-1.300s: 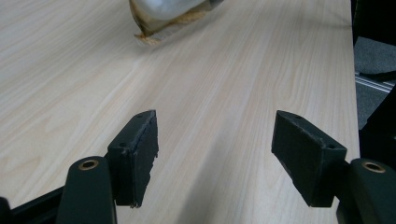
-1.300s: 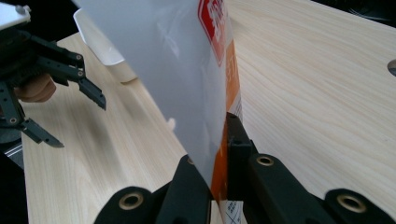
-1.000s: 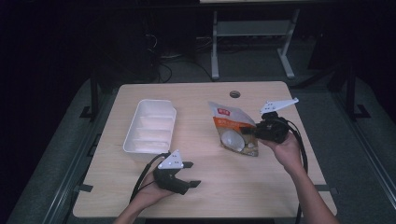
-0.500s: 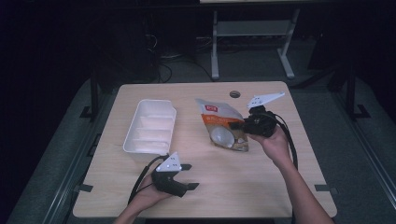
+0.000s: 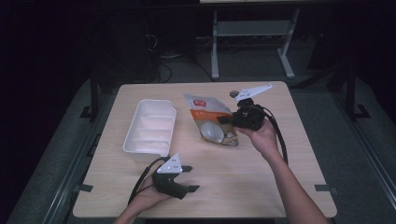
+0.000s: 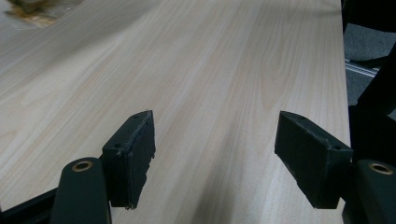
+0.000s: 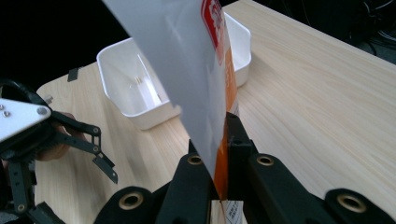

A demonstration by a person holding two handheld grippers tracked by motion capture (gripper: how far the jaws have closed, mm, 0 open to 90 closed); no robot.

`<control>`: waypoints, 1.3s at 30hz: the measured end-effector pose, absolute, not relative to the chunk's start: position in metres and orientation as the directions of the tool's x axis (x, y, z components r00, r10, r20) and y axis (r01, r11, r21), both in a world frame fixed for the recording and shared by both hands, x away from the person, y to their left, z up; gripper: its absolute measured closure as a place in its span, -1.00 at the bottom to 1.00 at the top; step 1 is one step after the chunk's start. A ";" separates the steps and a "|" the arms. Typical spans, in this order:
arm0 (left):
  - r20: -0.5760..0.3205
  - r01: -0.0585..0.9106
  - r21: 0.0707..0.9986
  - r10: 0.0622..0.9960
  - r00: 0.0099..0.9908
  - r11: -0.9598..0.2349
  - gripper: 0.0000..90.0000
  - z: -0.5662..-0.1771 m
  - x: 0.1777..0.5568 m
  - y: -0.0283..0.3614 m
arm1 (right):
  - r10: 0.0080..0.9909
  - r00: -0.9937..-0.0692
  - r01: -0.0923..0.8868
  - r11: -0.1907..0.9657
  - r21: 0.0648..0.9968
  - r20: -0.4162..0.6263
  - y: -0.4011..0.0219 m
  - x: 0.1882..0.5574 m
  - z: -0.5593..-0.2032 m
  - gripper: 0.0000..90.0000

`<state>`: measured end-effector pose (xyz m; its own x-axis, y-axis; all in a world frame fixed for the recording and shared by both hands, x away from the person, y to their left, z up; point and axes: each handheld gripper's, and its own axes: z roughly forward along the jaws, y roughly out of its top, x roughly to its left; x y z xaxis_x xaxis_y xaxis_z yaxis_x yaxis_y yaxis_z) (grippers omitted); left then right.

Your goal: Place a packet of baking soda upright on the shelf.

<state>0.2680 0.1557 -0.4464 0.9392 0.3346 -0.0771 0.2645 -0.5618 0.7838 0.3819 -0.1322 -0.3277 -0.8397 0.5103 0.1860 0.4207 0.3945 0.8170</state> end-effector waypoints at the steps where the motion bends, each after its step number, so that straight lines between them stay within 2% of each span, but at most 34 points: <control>1: -0.077 0.265 0.784 0.335 0.939 -0.562 -0.37 -0.446 0.268 0.156 | 0.507 -0.841 0.420 0.397 0.816 0.187 -0.130 0.383 -0.327 1.00; 39: -0.068 0.263 0.772 0.337 0.939 -0.579 -0.37 -0.450 0.269 0.160 | 0.413 -0.894 0.352 0.412 0.840 0.172 -0.051 0.413 -0.297 1.00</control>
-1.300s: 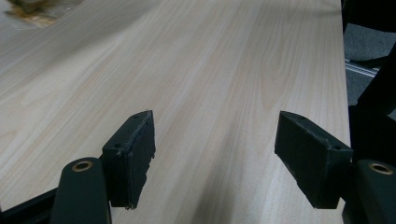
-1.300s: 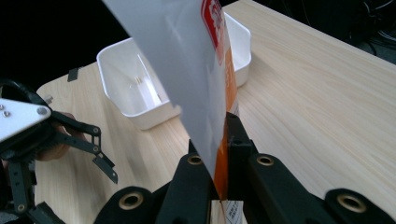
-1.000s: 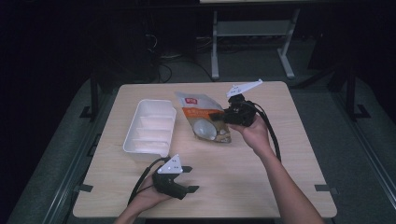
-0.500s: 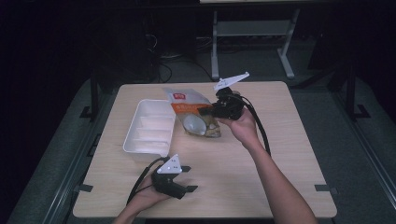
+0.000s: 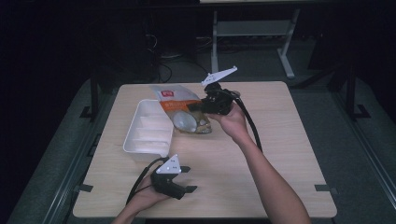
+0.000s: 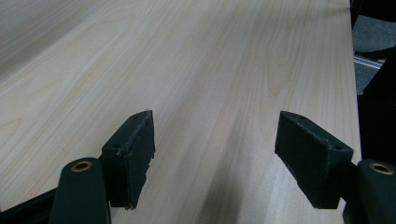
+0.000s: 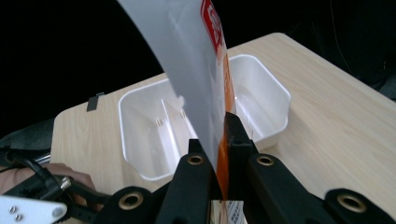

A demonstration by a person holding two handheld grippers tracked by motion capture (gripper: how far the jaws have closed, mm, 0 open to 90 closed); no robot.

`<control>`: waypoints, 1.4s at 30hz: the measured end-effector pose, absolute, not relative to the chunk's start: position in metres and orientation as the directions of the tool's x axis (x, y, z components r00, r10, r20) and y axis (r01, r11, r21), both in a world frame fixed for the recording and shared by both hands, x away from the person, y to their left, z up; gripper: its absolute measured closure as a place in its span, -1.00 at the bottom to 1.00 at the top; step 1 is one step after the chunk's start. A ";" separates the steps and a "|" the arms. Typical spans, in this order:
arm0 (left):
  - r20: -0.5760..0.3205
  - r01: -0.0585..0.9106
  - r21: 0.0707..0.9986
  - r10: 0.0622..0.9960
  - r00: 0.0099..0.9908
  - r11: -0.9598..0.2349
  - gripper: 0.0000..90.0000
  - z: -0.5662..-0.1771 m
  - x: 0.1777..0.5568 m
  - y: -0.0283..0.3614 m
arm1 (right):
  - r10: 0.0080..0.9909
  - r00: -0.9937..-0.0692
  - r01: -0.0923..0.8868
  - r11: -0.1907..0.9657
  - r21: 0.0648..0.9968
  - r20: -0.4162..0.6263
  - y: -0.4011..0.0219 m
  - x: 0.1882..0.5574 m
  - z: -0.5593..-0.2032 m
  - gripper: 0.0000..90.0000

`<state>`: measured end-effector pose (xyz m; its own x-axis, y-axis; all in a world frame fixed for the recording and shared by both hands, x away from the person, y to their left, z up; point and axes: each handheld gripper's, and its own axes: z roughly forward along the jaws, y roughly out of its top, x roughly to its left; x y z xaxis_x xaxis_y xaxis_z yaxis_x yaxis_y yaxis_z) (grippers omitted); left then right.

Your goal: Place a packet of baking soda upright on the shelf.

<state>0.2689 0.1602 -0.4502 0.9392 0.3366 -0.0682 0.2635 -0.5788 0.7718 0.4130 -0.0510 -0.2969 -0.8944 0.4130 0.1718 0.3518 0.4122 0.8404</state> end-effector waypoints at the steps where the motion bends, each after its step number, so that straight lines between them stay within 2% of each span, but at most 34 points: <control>1: -0.067 0.263 0.771 0.337 0.939 -0.580 -0.37 -0.450 0.269 0.160 | 0.405 -0.898 0.348 0.412 0.842 0.173 -0.046 0.414 -0.295 1.00; 27: -0.054 0.240 0.761 0.310 0.949 -0.603 -0.38 -0.452 0.267 0.159 | 0.331 -0.929 0.302 0.430 0.851 0.163 0.009 0.426 -0.282 1.00; 42: -0.057 0.231 0.758 0.292 0.955 -0.610 -0.39 -0.452 0.266 0.159 | 0.294 -0.939 0.295 0.429 0.854 0.177 0.040 0.431 -0.289 1.00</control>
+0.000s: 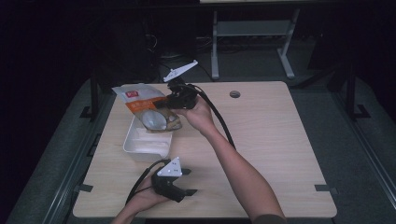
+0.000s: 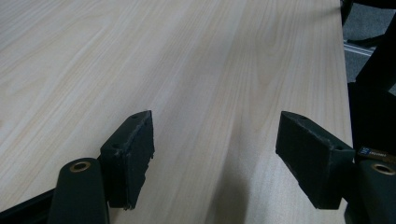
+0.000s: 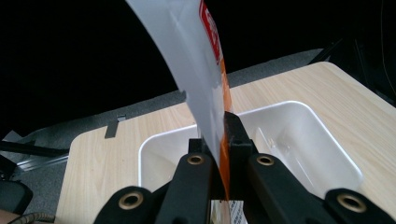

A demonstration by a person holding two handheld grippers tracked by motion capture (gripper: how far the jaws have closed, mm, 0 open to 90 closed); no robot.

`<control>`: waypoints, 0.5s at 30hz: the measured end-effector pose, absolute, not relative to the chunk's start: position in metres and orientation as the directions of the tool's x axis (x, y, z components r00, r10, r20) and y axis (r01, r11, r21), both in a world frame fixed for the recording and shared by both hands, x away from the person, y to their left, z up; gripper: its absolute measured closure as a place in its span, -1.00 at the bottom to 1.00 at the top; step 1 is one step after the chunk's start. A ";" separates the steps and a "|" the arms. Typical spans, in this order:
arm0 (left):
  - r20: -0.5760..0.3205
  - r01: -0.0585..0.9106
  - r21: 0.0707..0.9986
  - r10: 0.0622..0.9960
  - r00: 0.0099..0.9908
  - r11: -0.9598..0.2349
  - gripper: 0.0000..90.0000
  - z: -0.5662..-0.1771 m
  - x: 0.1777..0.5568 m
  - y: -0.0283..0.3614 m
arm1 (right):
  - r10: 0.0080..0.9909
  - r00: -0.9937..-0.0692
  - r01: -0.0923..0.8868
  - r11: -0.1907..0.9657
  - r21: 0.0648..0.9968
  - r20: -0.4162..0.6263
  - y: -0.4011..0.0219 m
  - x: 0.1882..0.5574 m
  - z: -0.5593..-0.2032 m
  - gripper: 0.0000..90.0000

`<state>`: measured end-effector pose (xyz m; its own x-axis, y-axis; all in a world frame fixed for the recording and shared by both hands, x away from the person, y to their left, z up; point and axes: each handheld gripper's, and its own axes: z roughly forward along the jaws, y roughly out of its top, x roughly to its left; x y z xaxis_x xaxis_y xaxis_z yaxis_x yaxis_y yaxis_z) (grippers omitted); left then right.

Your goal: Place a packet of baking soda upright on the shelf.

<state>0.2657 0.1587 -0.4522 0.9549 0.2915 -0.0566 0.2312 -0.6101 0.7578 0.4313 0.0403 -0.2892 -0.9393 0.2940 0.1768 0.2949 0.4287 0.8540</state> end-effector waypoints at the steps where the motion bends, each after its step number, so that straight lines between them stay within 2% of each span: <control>1: -0.057 0.231 0.758 0.291 0.955 -0.610 -0.39 -0.452 0.266 0.159 | 0.291 -0.940 0.292 0.430 0.854 0.175 0.042 0.432 -0.289 1.00; 15: -0.066 0.234 0.756 0.284 0.957 -0.611 -0.39 -0.453 0.266 0.159 | 0.279 -0.941 0.298 0.422 0.856 0.189 0.065 0.439 -0.298 1.00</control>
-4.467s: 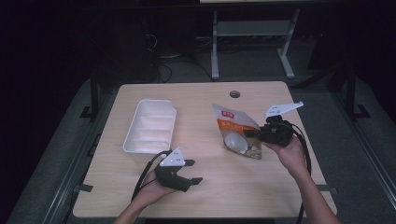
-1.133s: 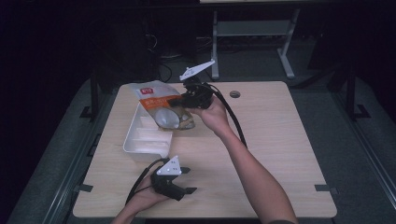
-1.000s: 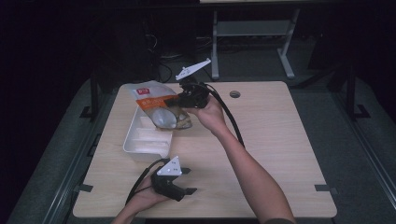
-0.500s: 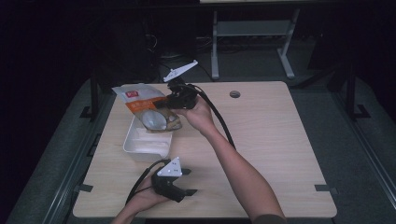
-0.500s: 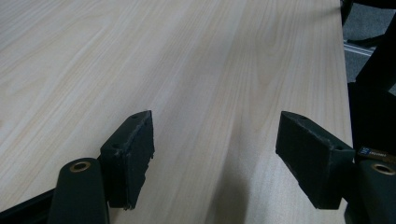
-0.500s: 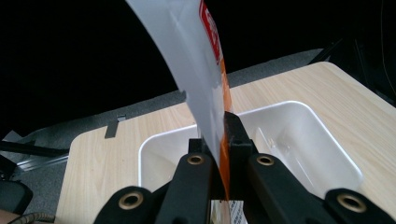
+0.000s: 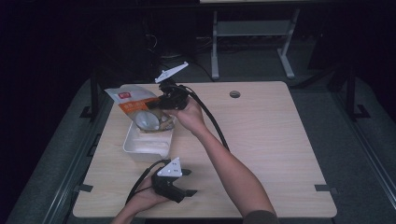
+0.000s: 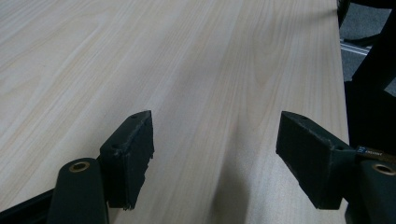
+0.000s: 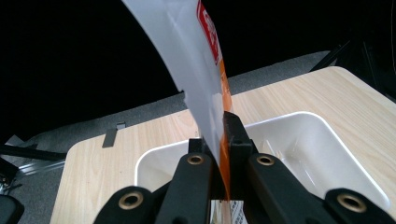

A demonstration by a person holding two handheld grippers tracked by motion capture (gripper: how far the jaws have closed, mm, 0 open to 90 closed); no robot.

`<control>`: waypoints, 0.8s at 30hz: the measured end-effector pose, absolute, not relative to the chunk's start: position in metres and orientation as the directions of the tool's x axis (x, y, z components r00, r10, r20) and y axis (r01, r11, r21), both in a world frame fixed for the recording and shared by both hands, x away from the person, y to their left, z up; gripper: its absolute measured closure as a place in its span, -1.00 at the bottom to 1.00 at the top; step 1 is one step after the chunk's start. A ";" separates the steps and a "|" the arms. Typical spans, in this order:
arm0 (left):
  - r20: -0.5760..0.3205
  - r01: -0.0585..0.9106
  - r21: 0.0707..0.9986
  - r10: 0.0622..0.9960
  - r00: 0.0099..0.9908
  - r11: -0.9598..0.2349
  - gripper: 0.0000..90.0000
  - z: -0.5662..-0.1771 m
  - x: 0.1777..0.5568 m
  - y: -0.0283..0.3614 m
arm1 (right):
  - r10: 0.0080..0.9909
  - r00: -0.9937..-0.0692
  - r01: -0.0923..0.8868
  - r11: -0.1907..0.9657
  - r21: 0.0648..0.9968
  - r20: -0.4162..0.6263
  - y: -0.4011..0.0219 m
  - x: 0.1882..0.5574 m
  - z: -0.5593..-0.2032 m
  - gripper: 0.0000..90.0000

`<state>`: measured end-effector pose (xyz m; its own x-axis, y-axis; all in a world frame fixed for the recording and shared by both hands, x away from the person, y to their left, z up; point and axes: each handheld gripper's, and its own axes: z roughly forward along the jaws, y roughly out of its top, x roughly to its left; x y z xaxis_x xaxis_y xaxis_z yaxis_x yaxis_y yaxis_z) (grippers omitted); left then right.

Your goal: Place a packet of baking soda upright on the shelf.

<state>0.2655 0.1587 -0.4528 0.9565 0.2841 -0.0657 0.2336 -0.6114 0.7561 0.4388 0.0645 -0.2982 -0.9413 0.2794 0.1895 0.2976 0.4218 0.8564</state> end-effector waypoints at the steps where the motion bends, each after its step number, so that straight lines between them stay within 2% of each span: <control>1: -0.066 0.233 0.756 0.284 0.957 -0.611 -0.39 -0.453 0.266 0.159 | 0.279 -0.941 0.297 0.422 0.857 0.189 0.066 0.439 -0.299 1.00; 24: -0.070 0.233 0.758 0.279 0.958 -0.609 -0.39 -0.453 0.266 0.159 | 0.277 -0.935 0.322 0.414 0.851 0.220 0.085 0.449 -0.322 1.00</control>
<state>0.2657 0.1594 -0.4528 0.9577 0.2790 -0.0699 0.2328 -0.6091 0.7582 0.4487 0.0851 -0.3215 -0.9355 0.2769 0.2195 0.3224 0.4145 0.8510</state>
